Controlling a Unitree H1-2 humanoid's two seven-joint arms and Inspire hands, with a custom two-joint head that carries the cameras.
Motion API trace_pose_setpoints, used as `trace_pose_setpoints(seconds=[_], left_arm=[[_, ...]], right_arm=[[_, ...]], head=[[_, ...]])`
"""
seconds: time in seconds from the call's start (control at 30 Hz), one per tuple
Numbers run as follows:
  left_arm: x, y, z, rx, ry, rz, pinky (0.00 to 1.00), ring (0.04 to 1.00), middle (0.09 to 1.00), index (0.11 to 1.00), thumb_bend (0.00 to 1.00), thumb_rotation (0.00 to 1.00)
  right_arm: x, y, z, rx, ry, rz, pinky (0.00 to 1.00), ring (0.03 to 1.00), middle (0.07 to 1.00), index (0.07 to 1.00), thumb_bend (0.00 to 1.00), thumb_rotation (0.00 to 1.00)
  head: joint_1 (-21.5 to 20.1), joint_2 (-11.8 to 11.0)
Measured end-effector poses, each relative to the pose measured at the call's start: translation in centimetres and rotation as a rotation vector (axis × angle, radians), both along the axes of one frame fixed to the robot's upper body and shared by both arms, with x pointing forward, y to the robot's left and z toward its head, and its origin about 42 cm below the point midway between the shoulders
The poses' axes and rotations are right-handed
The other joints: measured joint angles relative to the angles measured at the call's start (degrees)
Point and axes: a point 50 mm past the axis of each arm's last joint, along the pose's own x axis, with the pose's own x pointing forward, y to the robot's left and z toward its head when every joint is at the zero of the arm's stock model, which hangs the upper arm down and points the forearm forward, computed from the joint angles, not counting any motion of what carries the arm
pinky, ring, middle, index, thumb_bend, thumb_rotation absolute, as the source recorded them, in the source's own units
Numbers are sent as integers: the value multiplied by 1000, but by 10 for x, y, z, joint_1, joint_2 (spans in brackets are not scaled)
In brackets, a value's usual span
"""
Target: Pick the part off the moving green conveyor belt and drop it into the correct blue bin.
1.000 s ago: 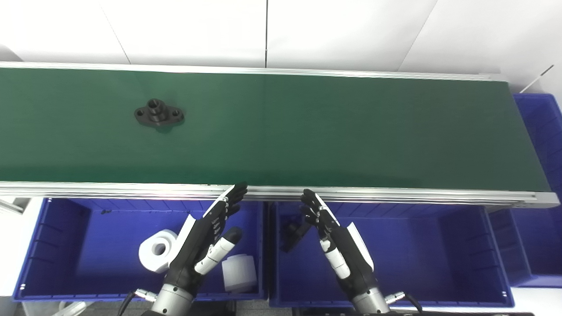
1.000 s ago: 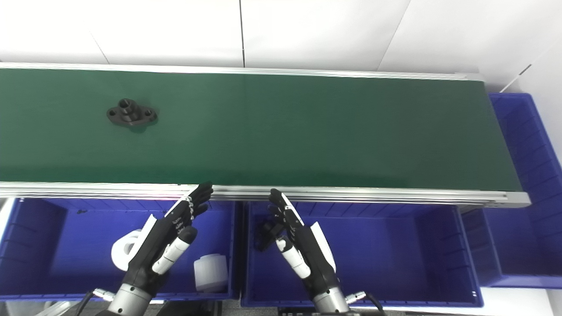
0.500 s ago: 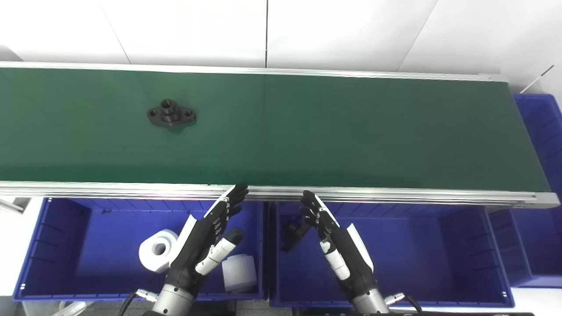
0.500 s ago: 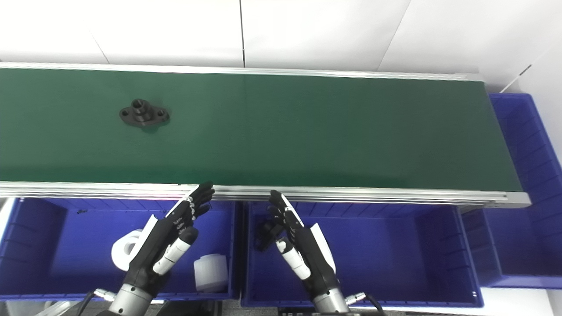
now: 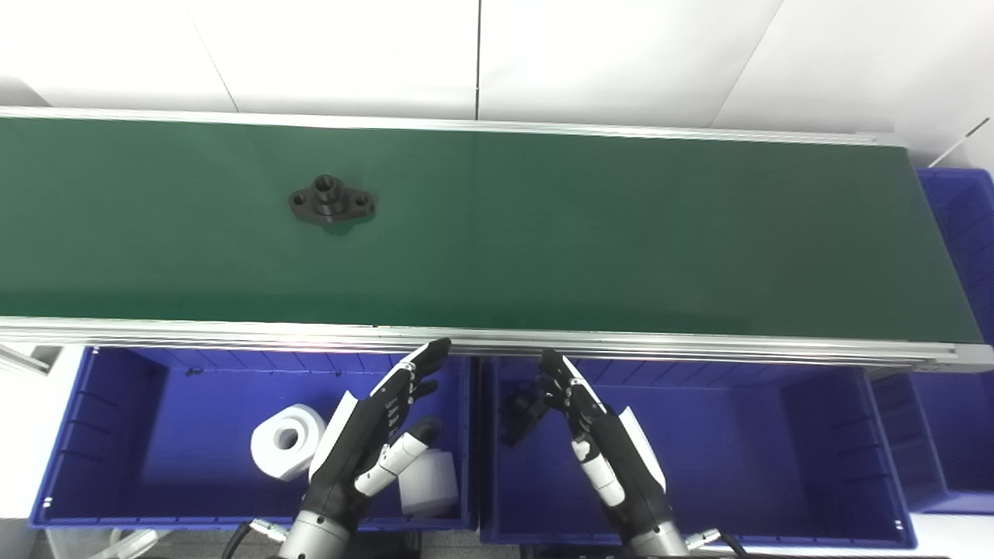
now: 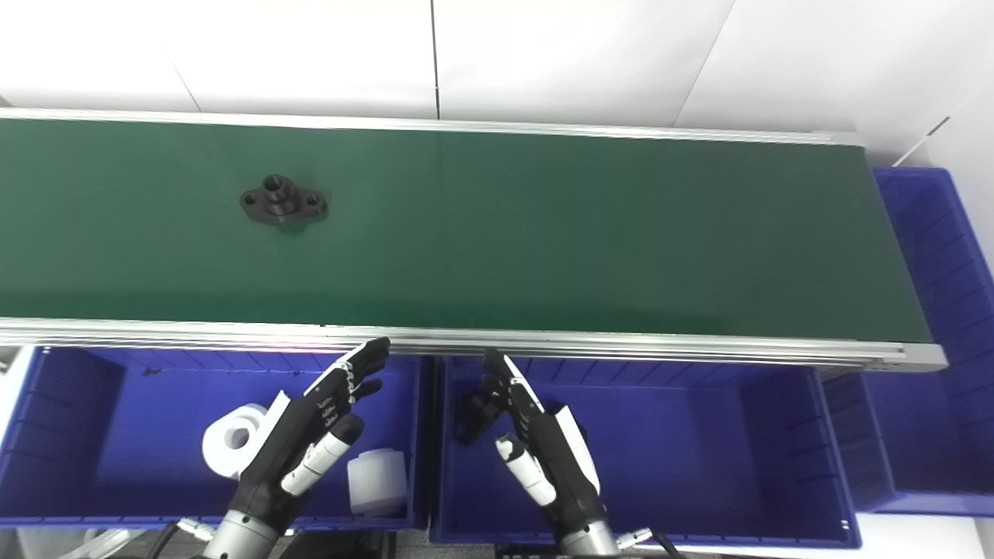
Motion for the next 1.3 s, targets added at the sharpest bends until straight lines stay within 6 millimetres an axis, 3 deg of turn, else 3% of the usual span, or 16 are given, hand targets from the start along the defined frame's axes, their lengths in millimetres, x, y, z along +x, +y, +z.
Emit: trace_pose_setpoints(seconds=[0.27, 0.43, 0.8, 1.0, 1.13, 1.2, 1.3], left_arm=[[2, -1, -8, 6, -15, -12, 844, 906, 901, 853, 768, 779], [1, -1, -18, 9, -10, -19, 827, 888, 890, 846, 775, 768], [6, -4, -28, 18, 10, -37, 832, 886, 890, 830, 797, 758], [10, -14, -29, 4, 9, -44, 797, 873, 883, 825, 776, 760], [14, -16, -32, -5, 2, -44, 801, 872, 884, 820, 775, 755], [14, -17, -33, -9, -3, -45, 813, 878, 887, 826, 774, 761], [15, -17, -34, -9, 0, -47, 797, 871, 883, 827, 774, 769]], right_arm=[[-1, -3, -11, -2, 5, -3, 881, 921, 944, 953, 947, 966], [0, -4, -20, -3, 16, -3, 879, 918, 941, 953, 949, 956], [5, -12, -25, -3, -29, -20, 800, 856, 894, 902, 894, 913], [17, -31, 7, -44, -178, -42, 750, 839, 884, 880, 866, 888], [31, -46, 39, -109, -316, -38, 717, 833, 884, 879, 858, 827], [48, -53, 63, -168, -433, -46, 698, 832, 876, 874, 856, 786], [74, -57, 82, -237, -536, -52, 657, 824, 876, 875, 856, 734]], head=[[4, -23], [18, -64], [31, -89], [34, -96], [33, -97], [25, -96], [21, -96]])
